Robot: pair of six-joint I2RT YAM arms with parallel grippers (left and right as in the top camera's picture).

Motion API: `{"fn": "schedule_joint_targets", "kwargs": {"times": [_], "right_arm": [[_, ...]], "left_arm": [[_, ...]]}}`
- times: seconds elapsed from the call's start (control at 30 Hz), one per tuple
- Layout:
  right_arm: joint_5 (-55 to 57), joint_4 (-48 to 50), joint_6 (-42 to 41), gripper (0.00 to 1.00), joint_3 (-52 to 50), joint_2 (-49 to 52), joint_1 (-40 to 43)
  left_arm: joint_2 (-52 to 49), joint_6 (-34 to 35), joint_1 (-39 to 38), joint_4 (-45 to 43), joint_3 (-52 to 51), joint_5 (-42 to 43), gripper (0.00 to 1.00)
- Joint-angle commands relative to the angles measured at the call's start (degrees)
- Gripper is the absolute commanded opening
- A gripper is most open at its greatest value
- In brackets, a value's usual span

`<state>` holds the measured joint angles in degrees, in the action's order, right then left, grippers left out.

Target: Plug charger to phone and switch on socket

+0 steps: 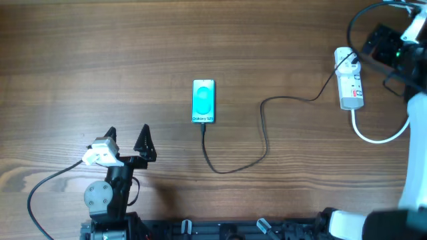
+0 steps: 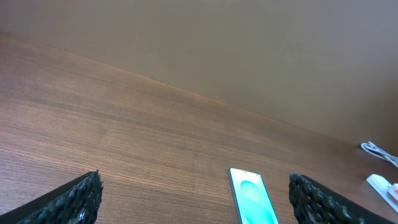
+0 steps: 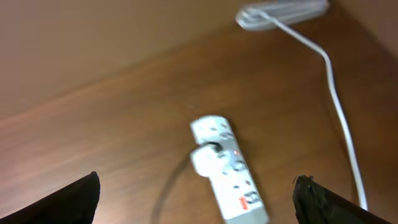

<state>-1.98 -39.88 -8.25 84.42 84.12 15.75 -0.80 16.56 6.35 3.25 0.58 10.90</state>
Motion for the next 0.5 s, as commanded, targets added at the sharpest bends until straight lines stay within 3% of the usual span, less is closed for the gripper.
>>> {"fn": "schedule_joint_targets", "kwargs": {"times": [0.0,0.27,0.47], "right_arm": [[-0.7,0.0,0.6,1.00,0.3,-2.9,-4.0],[-0.4,-0.1,1.0,1.00,0.3,-4.5,-15.7],[-0.2,-0.2,0.6,1.00,0.1,-4.6,-19.2]], "left_arm": [[0.5,-1.2,-0.3,0.2,-0.2,-0.5,1.00],[0.5,-1.2,-0.3,0.2,-0.2,-0.5,1.00],[0.5,-1.2,-0.3,0.2,-0.2,-0.5,1.00]]}}
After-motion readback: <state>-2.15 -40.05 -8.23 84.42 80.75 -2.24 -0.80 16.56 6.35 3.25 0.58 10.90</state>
